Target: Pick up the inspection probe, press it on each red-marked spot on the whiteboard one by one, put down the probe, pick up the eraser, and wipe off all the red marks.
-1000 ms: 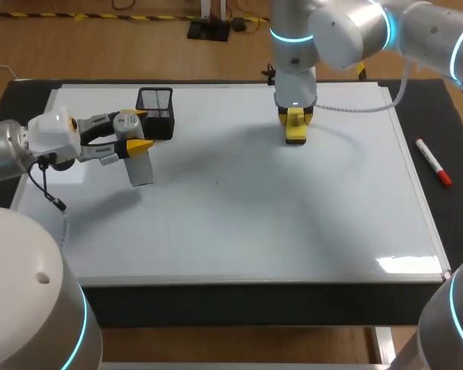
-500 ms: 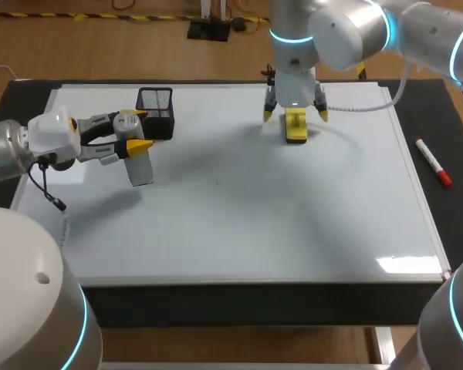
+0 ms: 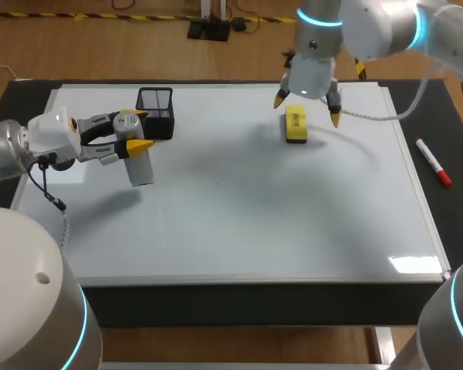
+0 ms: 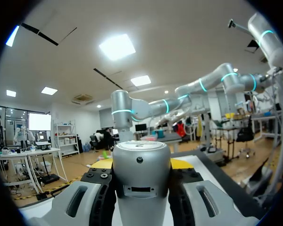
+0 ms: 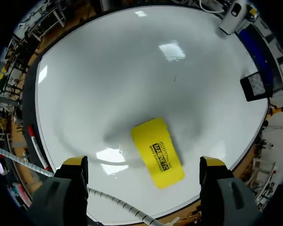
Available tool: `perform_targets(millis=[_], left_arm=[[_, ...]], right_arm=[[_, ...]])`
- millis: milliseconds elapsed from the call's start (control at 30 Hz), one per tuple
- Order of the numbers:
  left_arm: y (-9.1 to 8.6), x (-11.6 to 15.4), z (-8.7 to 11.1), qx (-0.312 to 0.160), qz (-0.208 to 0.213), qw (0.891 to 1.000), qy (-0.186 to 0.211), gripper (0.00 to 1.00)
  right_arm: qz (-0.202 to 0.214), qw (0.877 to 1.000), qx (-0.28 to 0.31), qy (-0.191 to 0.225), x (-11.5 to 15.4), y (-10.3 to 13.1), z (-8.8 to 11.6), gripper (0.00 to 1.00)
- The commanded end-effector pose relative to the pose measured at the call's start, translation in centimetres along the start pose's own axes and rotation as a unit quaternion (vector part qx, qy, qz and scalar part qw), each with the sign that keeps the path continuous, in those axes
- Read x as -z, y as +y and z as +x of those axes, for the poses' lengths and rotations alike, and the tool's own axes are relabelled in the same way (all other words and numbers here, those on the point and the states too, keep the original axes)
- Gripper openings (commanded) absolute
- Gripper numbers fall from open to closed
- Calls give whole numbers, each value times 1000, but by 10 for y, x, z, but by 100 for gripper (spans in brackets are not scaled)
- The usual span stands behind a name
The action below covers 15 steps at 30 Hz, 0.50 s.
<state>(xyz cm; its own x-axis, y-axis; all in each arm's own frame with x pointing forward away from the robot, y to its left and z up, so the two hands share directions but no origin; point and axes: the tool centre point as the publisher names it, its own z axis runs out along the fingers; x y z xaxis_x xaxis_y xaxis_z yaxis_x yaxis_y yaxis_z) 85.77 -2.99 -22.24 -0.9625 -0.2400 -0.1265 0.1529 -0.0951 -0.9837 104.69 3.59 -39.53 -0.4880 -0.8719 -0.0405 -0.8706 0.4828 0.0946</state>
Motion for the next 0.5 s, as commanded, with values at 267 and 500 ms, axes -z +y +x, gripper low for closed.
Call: perform_targets(millis=[267, 500], left_arm=[[-1, 0, 0, 0, 0, 1000, 0, 0], [-1, 0, 0, 0, 0, 1000, 0, 0]], right_arm=[[-77, 974, -178, -120, 40, -13, 24, 100], [-111, 945, -260, -164, 61, -23, 39, 100]])
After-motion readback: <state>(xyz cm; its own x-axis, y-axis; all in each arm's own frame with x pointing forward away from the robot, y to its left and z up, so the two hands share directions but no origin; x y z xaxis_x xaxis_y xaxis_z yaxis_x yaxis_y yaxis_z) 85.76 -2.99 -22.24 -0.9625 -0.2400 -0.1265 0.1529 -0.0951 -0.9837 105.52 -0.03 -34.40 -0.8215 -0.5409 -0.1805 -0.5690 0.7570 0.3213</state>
